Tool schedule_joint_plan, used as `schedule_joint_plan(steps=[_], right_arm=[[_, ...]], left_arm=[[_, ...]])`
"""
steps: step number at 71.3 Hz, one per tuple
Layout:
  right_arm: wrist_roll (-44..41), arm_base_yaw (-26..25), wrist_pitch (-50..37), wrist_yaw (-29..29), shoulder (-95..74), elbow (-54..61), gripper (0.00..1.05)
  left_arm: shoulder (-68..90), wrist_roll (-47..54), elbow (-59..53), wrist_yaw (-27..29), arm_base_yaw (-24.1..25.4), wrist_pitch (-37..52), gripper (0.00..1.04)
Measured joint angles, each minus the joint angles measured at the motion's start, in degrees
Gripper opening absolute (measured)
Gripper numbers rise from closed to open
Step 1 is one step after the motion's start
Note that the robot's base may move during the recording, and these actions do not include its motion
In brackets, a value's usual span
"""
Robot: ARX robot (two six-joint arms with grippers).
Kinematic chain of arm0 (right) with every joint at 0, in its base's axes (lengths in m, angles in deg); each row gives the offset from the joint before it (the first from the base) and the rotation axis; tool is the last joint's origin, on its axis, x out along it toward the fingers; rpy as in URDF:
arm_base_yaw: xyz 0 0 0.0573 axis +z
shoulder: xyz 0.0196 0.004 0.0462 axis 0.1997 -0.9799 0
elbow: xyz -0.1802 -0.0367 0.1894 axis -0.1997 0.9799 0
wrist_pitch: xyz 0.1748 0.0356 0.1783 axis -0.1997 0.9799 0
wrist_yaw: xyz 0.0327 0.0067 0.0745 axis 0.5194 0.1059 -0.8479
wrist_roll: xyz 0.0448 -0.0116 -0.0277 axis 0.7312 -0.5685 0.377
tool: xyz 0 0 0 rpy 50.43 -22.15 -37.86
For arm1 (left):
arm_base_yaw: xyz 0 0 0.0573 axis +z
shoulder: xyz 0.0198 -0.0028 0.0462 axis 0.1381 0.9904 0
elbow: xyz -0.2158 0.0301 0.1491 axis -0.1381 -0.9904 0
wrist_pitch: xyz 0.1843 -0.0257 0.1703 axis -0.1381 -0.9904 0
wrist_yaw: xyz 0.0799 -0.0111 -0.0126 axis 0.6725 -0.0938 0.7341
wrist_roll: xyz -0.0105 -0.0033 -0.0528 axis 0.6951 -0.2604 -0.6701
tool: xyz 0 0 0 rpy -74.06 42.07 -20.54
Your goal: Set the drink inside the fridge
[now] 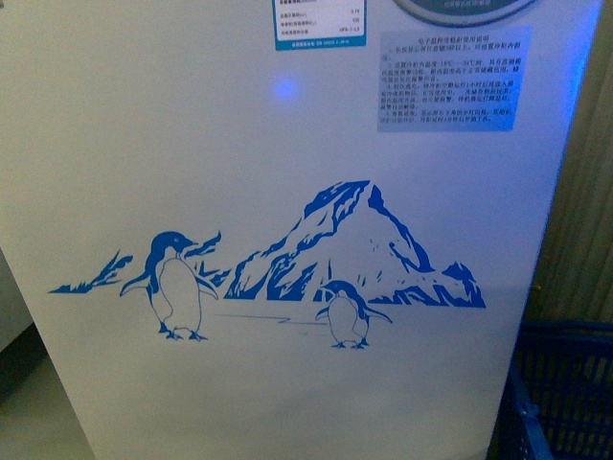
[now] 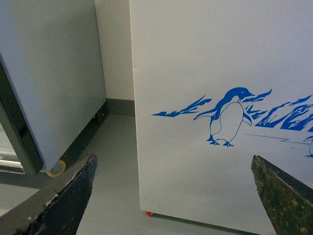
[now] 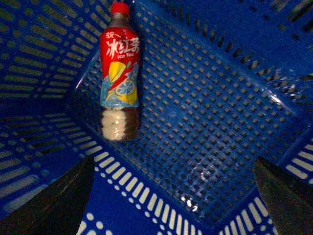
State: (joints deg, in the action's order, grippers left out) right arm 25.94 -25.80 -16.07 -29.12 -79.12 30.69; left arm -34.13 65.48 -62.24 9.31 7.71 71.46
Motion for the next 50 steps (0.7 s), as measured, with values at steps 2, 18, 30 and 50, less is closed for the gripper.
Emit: schedule_joint_plan(steps=[2,18,30,50], right_arm=[[0.35,0.2,0.46,0.26,-2.23,-1.86,0.97],[0.22,0.85,5.95,0.92,-16.92,-16.79,0.97],[-1.36,2.12,11.63,0.02,-24.35,-27.52,0.97],[-1.46,3.69,22.97,-0.96,-36.63,-44.89,0.97]], left_arm=[[0.0,0.0,0.0,0.0,0.0,0.0,0.97],[0.0,0.0,0.0,0.0,0.0,0.0,0.97],[0.0,0.0,0.0,0.0,0.0,0.0,0.97],[0.0,0.0,0.0,0.0,0.0,0.0,0.97]])
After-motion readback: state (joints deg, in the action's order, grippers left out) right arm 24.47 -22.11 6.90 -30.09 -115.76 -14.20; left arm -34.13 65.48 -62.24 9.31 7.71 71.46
